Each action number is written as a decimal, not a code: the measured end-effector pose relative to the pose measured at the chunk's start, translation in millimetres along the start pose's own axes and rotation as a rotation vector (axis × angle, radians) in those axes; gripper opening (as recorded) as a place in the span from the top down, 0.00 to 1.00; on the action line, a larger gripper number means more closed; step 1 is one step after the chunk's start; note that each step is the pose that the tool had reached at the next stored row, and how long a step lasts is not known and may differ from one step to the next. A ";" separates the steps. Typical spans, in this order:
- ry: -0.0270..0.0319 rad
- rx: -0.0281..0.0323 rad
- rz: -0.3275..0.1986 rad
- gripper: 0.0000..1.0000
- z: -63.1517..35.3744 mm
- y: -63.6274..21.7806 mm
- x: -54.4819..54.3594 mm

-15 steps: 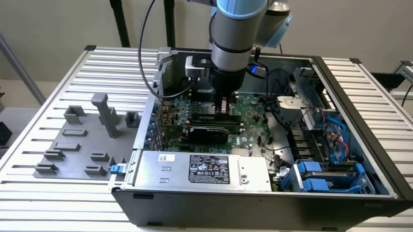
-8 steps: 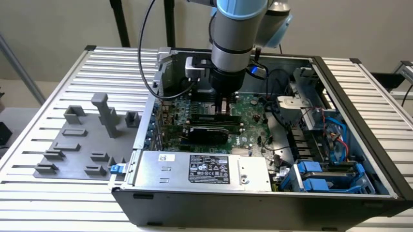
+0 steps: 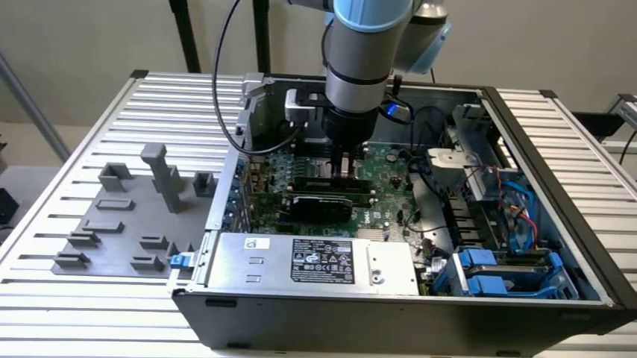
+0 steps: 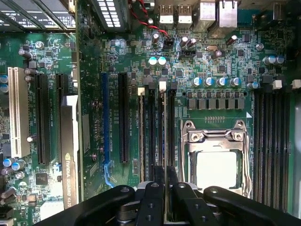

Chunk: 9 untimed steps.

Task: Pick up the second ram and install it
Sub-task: 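Insert the second ram into the second slot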

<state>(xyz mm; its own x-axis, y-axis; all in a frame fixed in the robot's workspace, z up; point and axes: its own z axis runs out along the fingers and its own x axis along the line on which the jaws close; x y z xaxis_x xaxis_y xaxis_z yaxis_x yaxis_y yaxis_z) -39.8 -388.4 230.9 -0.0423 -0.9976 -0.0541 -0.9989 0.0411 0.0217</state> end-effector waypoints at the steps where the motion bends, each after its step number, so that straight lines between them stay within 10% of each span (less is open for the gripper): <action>1: -0.0001 0.0000 0.000 0.86 0.4 0.3 0.0; 9: -0.0001 0.0000 0.000 0.86 3.5 0.9 0.2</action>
<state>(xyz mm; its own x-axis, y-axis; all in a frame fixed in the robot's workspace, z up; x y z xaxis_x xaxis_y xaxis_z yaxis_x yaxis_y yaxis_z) -40.8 -388.4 227.4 -0.0423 -0.9976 -0.0543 -0.9989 0.0412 0.0217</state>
